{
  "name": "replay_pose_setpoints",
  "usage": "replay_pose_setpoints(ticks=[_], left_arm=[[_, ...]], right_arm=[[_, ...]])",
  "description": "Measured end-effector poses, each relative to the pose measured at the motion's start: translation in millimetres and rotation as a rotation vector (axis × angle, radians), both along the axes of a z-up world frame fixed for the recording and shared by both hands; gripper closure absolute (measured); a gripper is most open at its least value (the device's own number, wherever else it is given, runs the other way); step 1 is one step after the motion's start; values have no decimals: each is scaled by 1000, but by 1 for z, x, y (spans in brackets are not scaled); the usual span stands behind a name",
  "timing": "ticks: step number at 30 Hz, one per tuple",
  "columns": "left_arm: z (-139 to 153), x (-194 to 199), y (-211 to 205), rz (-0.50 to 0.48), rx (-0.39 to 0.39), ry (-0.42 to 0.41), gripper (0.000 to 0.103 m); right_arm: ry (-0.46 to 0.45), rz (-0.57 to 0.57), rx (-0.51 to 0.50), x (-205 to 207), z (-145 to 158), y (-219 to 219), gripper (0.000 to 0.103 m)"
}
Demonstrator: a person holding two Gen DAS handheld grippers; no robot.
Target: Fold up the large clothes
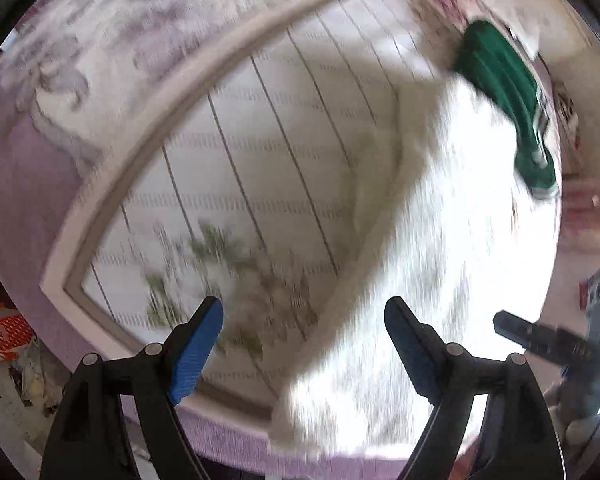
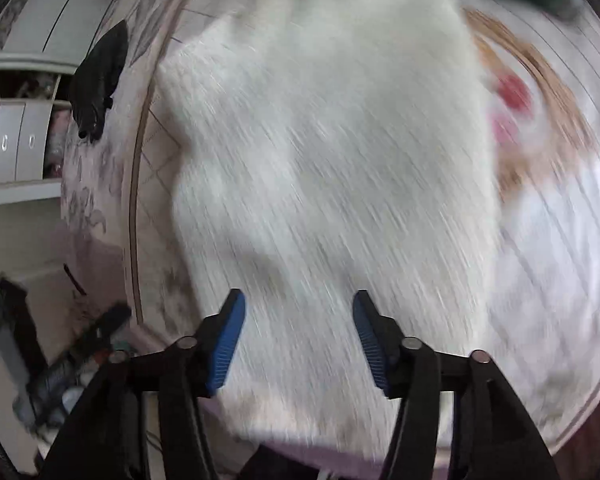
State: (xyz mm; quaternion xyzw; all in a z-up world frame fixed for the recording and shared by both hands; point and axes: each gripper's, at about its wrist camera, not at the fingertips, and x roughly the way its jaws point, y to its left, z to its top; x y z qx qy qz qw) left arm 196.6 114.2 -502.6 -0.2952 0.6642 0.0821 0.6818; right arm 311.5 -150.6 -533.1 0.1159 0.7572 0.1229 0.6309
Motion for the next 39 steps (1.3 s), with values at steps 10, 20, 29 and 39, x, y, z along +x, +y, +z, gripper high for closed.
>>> replay_pose_setpoints(ticks=[10,20,29,39], left_arm=[[-80,-75,-80,-185,35,192,54],[-76,-82,-63,-171,-92,105,32],[-85,-45,-108,-235,-103,-29,43],[-46,-52,-101,-192,-105,-26,90]], right_arm=[[156,-253,-133,-151,-62,-114,43],[158,-279,-54,-185,-94,-150,42],[180,-367,343,-190,-127,-172,32],[278,-557,552,-233,-138,-174,84]])
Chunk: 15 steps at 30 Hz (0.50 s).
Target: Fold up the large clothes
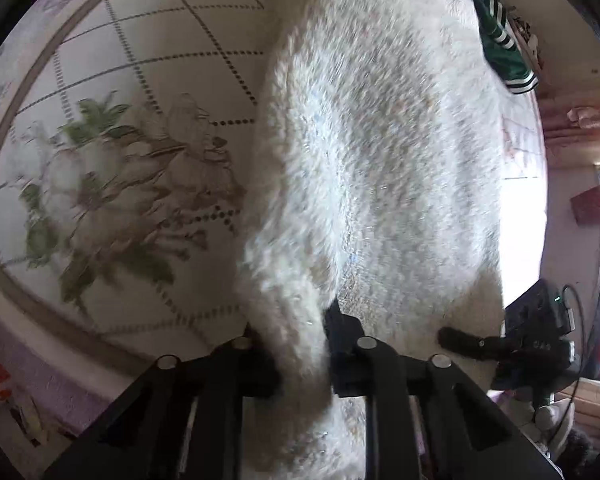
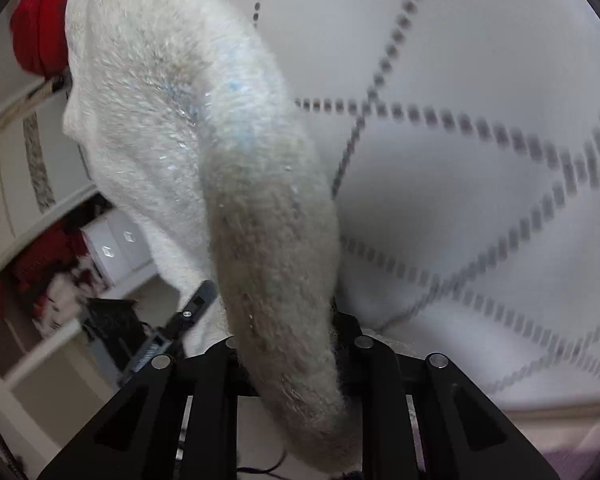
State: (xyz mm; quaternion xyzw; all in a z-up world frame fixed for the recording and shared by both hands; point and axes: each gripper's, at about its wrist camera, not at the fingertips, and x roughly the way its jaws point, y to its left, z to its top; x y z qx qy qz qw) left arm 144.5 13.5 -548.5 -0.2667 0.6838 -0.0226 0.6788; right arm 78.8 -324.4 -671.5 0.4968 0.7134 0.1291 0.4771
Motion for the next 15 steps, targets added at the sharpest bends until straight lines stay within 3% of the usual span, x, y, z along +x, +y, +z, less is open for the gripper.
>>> replay_pose_setpoints(ticks=[3,7,10,12,15], left_arm=[[21,-20,8,18,-43,43,91],[57,-53,20,60,-122,170,92],[83,-58,35,114,-178,247,92],[98,-41,35,141,-194,277,92],[101,-13,41,192,-174,282,91]], right_arm=[[37,20,47,-22,27,-7,85],[141,27,115,-71,70,-12,86],[245,-55,203,-114,107,-20,86],[315,-127,256,-144,126,-25,86],[385,-255,329,-150,134,-27,86]])
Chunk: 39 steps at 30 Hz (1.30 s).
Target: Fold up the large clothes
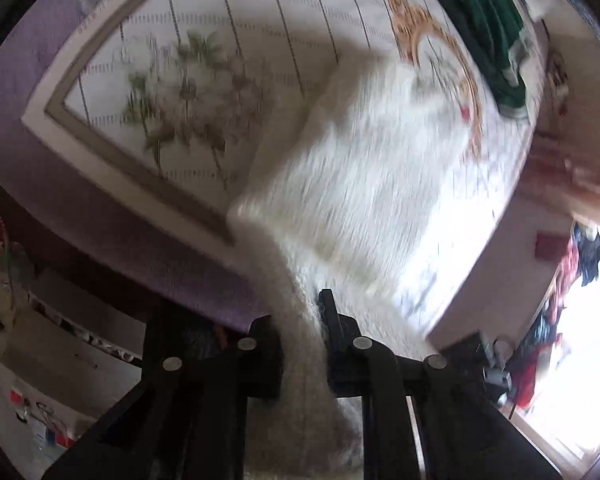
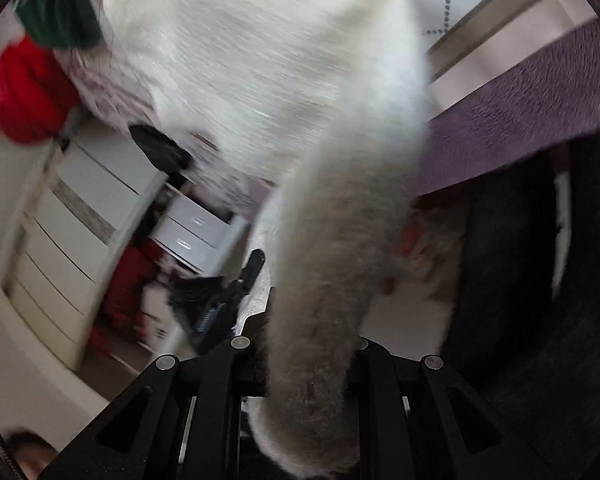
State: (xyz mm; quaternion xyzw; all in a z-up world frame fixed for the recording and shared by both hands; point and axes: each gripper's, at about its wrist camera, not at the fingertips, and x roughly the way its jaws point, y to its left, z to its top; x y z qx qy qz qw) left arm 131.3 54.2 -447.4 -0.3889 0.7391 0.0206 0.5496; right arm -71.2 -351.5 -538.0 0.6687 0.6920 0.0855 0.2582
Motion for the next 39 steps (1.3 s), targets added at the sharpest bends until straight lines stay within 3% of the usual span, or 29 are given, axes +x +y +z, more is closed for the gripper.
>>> replay_pose_setpoints(ticks=[4,7,11,14,16,18,20,22,25,28,30,31,32,33,35,36,38,39], left_arm=[[3,45,12,32,40,-124,83],[8,68,19,89,63,-255,46],[17,96,24,151,126,-406,32],[17,108,22,173,194,-475,32],[10,118,17,146,244,-484,32],[9,112,8,105,272,-491,32],[0,106,1,66,299,-463,32],[-6,97,-8,31,333,-435,32],[-24,85,-19,-21,401,-384,32],[-41,75,-21,-31,427,-361,32],[-55,79,-23,-45,479,-361,32],[-66,86,-24,-59,498,-357,29],[-77,93,-25,-66,502,-352,27],[-88,101,-25,-69,510,-342,25],[-104,113,-24,-54,493,-339,24],[-105,117,-22,-41,481,-341,24],[-98,122,-19,-29,473,-358,24],[-92,122,-18,-28,473,-367,24]], right_arm=[[55,-173,53,35,-19,9,86],[77,-295,71,56,-35,15,86],[100,-437,137,85,-73,12,81],[123,-541,105,97,-93,6,51],[65,-586,79,112,-92,-1,15],[-35,-564,80,125,-70,-18,14],[-168,-464,7,140,-38,-30,14],[-299,-279,-183,152,-9,-44,14],[-560,187,-526,182,43,-40,14],[-780,607,-661,206,55,1,14],[-889,795,-661,219,42,29,16],[-902,863,-656,224,33,39,45],[-899,892,-646,230,20,46,71],[-842,850,-626,240,5,46,74],[-714,692,-632,243,-11,30,74],[-694,658,-626,242,-10,26,72],[-709,660,-621,241,2,22,59],[-718,666,-632,242,13,16,47]])
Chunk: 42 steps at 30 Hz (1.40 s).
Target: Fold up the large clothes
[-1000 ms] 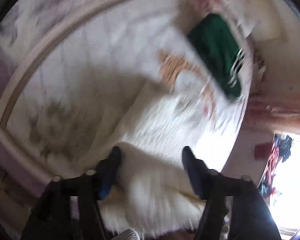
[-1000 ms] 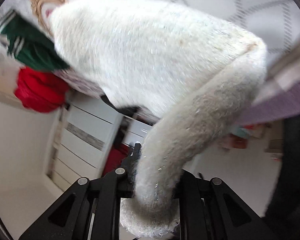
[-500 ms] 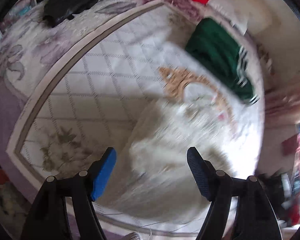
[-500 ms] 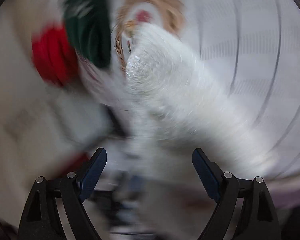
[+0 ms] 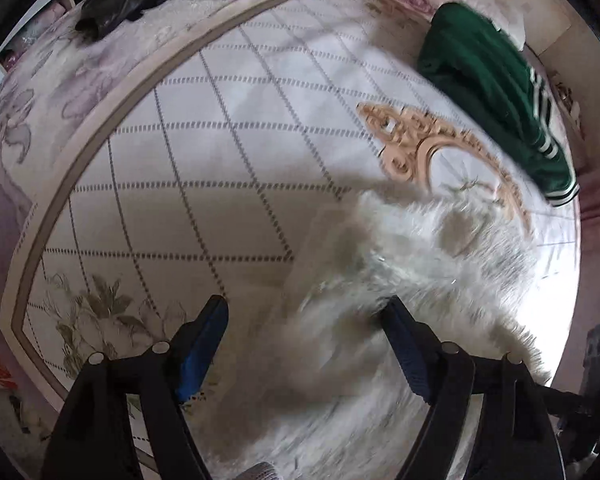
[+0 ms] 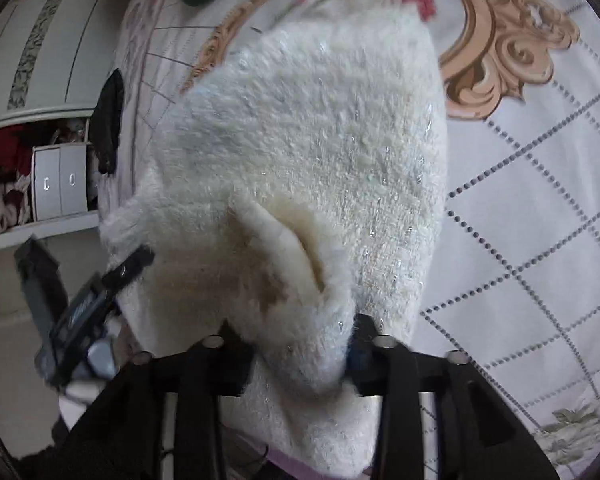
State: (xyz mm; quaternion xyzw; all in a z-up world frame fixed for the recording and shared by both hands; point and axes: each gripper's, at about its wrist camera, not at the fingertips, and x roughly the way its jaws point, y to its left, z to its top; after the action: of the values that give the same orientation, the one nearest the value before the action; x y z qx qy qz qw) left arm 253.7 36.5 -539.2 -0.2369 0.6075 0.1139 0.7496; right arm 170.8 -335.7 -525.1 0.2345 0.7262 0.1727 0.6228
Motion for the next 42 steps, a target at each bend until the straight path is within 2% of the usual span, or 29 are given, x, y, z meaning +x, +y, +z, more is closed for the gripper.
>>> replay_pose_setpoints(ticks=[3,4,6,9,10,11,12,13,15,17,19,20,21,22,24,25,27,29,32,33,35,37,38,39,40,42], left_arm=[[22,-8,6,27,-1,-44,24],[27,-13,9,45,-2,-53,24],[37,-25,15,91,-14,-73,24],[43,-46,19,154,11,-71,24],[44,-55,21,171,21,-68,24],[45,-63,22,189,33,-62,24],[47,-70,24,204,38,-66,24],[50,-79,27,224,45,-72,24],[55,-90,30,246,54,-74,24],[60,-102,33,248,87,-55,24],[63,-110,35,241,99,-42,24],[65,-114,35,227,108,-37,24],[65,-116,33,205,118,-25,24],[64,-118,31,188,121,-17,24],[62,-122,21,141,105,3,24],[61,-123,15,118,88,11,24],[59,-123,-3,70,53,22,24],[58,-123,-25,30,14,19,24],[53,-113,-58,-27,-26,13,24],[47,-106,-69,-50,-4,19,24],[30,-90,-82,-77,53,62,25],[13,-79,-85,-80,106,96,28],[11,-76,-82,-66,119,86,41],[13,-75,-79,-49,151,67,58],[16,-77,-76,-47,174,50,86],[21,-78,-70,-62,168,17,93]], right_arm=[[-105,6,-59,2,25,-32,13],[-132,16,-86,3,24,-38,9],[-100,46,-74,15,-5,-42,9],[9,106,79,33,-58,-23,7],[-16,118,93,33,-62,-16,9],[-53,123,94,33,-59,-9,18],[-44,89,123,32,-56,-7,47],[-17,20,136,30,-55,-10,51],[5,-189,138,10,-46,-27,56],[58,-398,137,-24,-41,-41,56],[154,-593,140,-82,-38,-51,56],[194,-639,148,-105,-37,-51,56],[256,-663,157,-133,-40,-46,50],[330,-617,157,-153,-43,-36,42],[448,-453,173,-180,-46,-13,38],[482,-387,186,-191,-42,-6,38],[491,-286,145,-198,-26,-6,38],[430,-227,102,-192,0,-18,38],[235,-172,14,-162,46,-42,22],[156,-141,-28,-146,57,-47,19],[43,-84,-76,-119,65,-53,19],[-24,-5,-104,-91,53,-49,19],[-39,32,-107,-86,44,-46,19],[-53,63,-82,-76,34,-41,19],[-53,78,-64,-68,26,-43,19],[-32,140,-7,-61,1,-34,19]])
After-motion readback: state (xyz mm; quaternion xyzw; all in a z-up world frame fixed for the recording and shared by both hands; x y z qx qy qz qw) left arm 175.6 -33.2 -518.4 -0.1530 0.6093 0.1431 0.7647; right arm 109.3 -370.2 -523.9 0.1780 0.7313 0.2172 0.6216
